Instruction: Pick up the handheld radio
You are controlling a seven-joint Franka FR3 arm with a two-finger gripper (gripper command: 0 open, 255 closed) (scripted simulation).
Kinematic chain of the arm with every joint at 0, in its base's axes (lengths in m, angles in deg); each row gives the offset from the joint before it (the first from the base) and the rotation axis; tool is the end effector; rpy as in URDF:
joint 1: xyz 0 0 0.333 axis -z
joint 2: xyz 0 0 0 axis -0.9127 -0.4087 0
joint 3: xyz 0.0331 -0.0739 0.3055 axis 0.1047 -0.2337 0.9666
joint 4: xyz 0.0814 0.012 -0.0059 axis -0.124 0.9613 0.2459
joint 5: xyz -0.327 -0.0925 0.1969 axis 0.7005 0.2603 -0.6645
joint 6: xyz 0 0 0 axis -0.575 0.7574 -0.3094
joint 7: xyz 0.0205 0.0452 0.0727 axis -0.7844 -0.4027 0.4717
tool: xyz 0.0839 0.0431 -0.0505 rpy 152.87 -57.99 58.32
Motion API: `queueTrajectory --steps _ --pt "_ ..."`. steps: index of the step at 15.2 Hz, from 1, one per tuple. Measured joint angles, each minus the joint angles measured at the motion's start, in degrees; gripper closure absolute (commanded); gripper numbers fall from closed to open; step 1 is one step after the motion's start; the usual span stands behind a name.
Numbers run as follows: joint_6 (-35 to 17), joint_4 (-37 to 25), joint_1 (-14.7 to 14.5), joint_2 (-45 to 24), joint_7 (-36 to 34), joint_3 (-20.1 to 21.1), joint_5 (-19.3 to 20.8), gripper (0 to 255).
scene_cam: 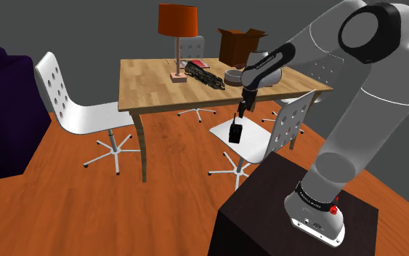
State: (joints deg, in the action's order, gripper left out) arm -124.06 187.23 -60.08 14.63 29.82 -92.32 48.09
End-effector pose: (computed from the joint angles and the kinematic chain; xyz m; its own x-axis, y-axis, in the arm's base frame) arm 0.4553 -0.2065 0.3237 0.9974 0.0717 0.0099 0.0709 -0.9954 0.0647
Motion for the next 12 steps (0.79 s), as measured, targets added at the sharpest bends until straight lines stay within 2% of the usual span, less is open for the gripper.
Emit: queueTrajectory --steps 6,12 --pt "-6.5 -6.6 3.2 -13.2 7.6 -0.2 -8.2 0" --pt "-9.8 -16.5 8.6 -26.6 13.7 2.7 -15.5 0"
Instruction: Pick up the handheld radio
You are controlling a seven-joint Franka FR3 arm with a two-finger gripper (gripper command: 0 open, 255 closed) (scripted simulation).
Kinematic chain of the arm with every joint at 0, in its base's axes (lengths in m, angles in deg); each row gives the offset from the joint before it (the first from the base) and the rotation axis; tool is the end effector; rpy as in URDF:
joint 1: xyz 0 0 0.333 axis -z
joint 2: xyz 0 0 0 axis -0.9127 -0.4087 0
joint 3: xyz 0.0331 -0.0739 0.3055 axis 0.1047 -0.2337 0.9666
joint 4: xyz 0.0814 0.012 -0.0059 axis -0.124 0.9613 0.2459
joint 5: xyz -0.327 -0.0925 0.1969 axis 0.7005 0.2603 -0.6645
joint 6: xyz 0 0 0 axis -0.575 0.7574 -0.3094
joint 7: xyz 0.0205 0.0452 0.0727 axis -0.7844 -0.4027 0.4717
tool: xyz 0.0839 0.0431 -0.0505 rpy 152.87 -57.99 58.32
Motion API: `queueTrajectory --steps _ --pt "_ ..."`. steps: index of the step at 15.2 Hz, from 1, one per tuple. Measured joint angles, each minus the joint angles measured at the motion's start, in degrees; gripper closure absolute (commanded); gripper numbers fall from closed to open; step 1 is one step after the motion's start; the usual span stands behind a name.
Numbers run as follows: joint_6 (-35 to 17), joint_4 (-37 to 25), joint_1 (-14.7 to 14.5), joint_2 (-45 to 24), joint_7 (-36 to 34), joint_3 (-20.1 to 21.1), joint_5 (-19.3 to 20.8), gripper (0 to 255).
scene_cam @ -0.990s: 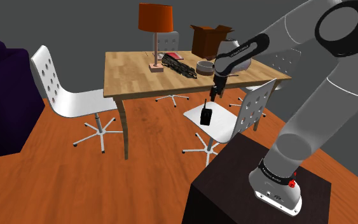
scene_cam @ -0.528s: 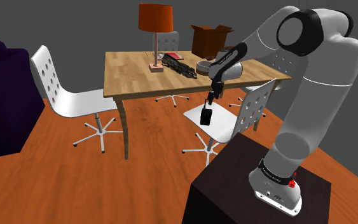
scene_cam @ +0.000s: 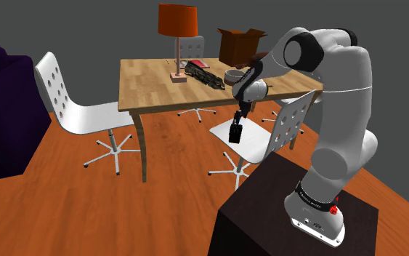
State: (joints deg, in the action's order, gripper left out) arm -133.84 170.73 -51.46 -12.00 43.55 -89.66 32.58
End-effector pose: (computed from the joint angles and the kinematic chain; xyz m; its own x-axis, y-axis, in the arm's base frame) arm 0.5081 -0.2998 0.2089 0.9991 0.0203 0.0366 0.0185 -0.9987 0.0475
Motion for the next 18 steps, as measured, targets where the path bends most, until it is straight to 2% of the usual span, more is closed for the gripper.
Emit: queueTrajectory --steps 6,13,14,18 --pt "-0.8 -12.0 5.4 -12.7 3.3 3.0 -4.0 0" --pt "-3.4 -14.7 6.8 -17.8 4.1 4.4 -5.2 0" --pt "-3.5 -14.7 6.9 -18.1 4.2 4.5 -5.2 255" --pt "-3.6 -14.9 6.9 -18.2 4.2 4.5 -5.3 255"
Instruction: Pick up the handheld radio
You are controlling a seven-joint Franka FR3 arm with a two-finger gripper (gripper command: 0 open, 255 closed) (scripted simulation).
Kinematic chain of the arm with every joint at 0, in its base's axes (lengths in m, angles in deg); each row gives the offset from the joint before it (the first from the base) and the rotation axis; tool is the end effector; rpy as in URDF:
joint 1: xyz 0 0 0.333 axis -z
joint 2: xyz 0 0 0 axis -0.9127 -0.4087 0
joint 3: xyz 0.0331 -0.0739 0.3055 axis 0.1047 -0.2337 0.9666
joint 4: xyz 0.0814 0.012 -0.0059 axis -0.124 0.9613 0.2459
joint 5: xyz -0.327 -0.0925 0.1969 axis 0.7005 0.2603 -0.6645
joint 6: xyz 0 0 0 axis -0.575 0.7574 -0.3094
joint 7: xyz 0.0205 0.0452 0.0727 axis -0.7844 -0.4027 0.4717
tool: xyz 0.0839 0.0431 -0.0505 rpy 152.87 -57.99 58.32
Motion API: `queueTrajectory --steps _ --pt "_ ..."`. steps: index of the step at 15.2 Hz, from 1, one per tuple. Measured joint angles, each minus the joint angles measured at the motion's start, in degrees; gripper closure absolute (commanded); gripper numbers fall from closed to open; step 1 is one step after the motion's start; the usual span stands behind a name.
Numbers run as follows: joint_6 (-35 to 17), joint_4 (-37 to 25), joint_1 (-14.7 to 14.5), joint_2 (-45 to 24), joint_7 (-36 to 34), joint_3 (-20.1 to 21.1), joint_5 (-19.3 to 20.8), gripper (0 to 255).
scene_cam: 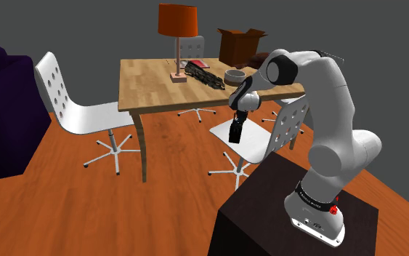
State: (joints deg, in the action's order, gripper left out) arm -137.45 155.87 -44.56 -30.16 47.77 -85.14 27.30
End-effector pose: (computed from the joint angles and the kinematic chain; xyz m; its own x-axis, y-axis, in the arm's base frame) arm 0.5375 -0.3477 0.1127 0.9986 -0.0048 0.0519 -0.0067 -0.9993 0.0372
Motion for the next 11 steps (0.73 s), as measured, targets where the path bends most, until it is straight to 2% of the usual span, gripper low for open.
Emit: queueTrajectory --steps 11 --pt "1.7 1.1 -0.6 2.6 -0.4 -0.8 0.6 255"
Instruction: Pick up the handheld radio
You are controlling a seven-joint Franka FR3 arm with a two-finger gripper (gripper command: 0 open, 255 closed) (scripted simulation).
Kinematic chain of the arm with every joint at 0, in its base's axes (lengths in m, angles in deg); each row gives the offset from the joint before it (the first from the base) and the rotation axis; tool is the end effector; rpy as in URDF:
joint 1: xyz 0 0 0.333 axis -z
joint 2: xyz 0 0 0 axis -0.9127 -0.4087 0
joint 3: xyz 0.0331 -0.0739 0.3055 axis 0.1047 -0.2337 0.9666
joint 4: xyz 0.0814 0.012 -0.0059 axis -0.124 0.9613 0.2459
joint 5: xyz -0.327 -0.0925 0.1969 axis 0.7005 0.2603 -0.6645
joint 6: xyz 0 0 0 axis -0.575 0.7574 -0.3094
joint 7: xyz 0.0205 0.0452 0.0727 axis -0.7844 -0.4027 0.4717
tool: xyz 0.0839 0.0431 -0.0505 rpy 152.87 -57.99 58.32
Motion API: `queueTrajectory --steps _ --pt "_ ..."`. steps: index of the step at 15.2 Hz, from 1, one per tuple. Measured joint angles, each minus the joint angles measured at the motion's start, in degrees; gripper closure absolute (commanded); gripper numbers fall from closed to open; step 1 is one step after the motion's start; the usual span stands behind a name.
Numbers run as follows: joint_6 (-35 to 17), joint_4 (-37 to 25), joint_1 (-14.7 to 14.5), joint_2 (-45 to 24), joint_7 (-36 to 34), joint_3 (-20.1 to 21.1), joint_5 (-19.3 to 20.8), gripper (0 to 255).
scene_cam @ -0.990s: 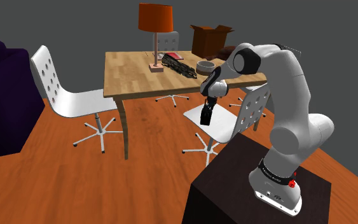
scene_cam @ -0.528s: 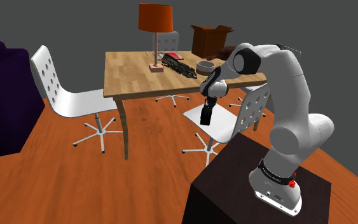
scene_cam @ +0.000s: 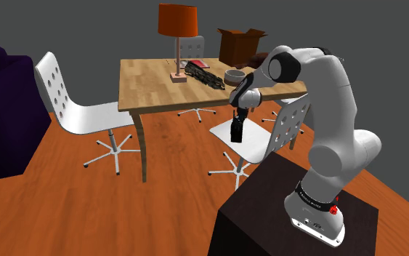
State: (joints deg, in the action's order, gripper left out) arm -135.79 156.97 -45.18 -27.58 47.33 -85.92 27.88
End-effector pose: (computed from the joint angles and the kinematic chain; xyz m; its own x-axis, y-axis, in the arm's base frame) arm 0.5371 -0.3474 0.1325 0.9988 -0.0054 0.0496 -0.0072 -0.9993 0.0365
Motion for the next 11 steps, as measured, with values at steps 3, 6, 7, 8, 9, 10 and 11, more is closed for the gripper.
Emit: queueTrajectory --steps 3,6,7,8,9,10,11 --pt "1.1 1.2 -0.5 2.2 -0.3 -0.6 0.5 255" --pt "2.4 1.5 -0.9 3.9 -0.6 -1.1 0.9 255" --pt "2.9 1.8 -1.0 4.7 -0.7 -1.3 1.1 255" --pt "3.4 1.8 -1.1 5.1 -0.8 -1.5 1.3 255" --pt "3.9 1.9 -1.3 5.7 -1.0 -1.7 1.5 255" --pt "4.4 1.9 -1.5 6.3 -1.2 -1.9 1.7 255" --pt "4.7 2.0 -1.6 6.7 -1.3 -2.0 1.8 255"
